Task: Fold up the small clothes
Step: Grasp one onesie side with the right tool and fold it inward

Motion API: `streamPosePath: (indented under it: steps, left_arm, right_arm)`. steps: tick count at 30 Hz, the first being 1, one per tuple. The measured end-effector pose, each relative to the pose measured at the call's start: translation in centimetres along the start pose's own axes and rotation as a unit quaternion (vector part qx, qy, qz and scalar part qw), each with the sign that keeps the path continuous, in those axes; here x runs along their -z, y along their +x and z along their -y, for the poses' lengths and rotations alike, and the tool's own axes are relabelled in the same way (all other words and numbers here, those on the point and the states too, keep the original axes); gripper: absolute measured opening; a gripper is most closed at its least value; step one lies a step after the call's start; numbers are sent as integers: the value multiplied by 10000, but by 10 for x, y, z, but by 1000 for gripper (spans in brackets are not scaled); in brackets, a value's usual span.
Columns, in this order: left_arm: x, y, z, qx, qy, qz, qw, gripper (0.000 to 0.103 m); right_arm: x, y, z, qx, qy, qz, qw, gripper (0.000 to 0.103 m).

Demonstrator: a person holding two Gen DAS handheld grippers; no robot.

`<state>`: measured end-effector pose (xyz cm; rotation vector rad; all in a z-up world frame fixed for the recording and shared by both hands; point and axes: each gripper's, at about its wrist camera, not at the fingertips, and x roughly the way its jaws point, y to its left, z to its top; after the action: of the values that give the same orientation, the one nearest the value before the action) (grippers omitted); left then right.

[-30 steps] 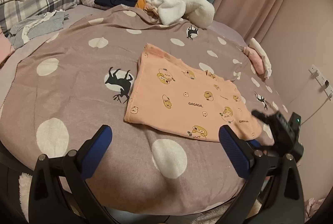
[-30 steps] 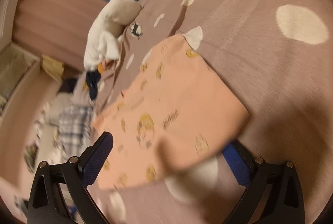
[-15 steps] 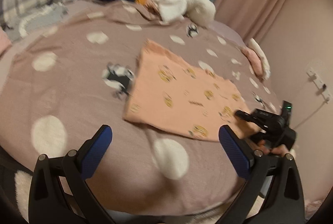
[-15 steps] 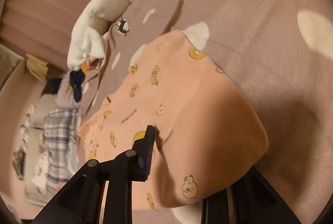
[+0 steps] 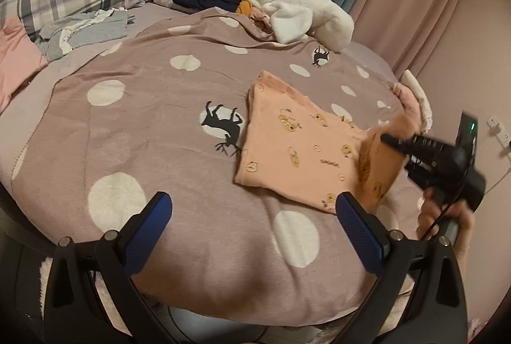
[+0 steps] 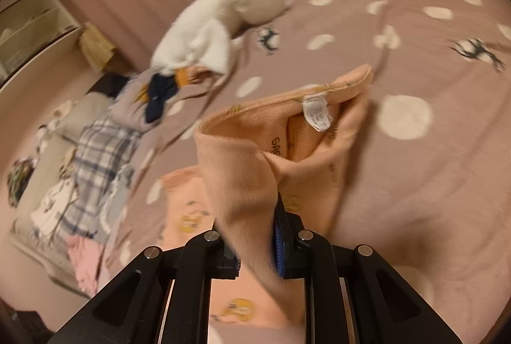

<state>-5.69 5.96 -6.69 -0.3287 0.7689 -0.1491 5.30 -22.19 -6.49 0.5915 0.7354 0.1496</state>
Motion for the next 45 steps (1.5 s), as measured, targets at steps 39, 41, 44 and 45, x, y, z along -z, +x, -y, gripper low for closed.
streamPosePath:
  steps: [39,41,44,45]
  left_arm:
    - [6,3,-27,-134,-196,-146,9996,103]
    - [6,3,-26,-145,-164,-188,9996,102]
    - [8,2,-24,-129,-104,-168,9997,103]
    - [8,2,-24,-117,-106,-165,9997,103]
  right_arm:
    - [88,50,-104,-1428,-1697,-1457,9642,8]
    - [87,43,-97,-1368,-1654,-1417,9664,8]
    - [84,27,-86,-1238,-1708,-1278,9691,7]
    - [84,22,-84,-1188,-1764,-1259,9690,7]
